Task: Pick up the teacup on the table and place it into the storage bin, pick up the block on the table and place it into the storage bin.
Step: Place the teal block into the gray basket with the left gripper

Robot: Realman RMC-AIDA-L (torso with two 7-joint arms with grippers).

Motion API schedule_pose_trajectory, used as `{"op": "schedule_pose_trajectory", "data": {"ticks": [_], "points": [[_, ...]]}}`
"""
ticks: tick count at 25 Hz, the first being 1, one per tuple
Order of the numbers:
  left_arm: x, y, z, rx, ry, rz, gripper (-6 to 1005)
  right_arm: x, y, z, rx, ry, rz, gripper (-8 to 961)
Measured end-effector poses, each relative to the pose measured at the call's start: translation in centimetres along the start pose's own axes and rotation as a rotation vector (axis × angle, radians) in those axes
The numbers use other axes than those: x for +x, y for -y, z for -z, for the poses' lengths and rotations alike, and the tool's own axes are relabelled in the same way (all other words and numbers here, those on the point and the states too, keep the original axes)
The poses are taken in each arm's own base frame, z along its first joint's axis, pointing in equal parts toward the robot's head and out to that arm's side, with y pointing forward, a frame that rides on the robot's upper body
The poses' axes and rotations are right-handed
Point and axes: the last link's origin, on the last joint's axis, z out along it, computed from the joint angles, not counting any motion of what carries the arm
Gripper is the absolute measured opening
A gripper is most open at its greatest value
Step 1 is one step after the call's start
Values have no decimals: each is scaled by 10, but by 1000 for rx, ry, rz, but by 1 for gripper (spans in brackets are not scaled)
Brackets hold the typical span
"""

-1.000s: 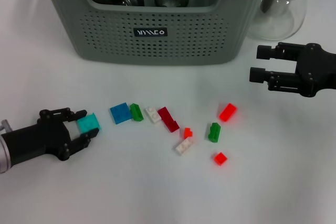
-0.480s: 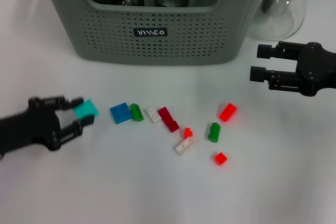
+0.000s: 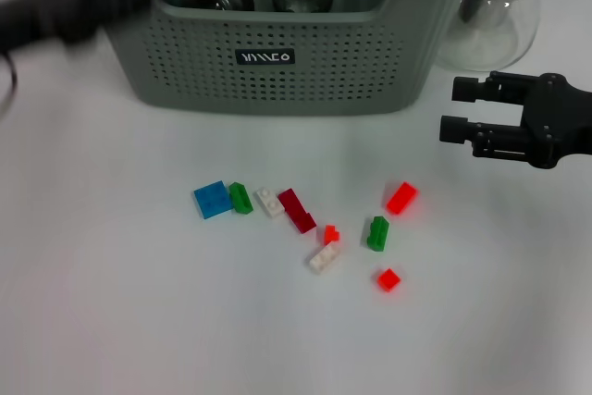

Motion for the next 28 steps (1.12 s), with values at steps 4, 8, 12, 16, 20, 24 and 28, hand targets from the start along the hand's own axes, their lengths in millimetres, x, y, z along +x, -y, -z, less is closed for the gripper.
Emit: {"op": "schedule_pose_trajectory", "data": {"ticks": [4,8,12,16,20,24,28], "points": [[63,26,-33,49,32,14,405,0,0,0,-2,-3,1,727],[109,52,-82,217,252,21,405,1,0,0,-2,-6,0,727],[122,65,-134,420,528,-35,405,1,0,0,-2,-7,0,727],[101,66,-178,541,727,-137,405,1,0,0,1,-8,-1,728],[68,69,-204,647,866,-209,405,2,0,0,2,-9,-2,728],[34,76,-218,690,955,-228,421,1,0,-1,0,-10,-1,728],[28,78,-220,694,948,-231,484,3,0,-1,0,-9,-8,728]]}}
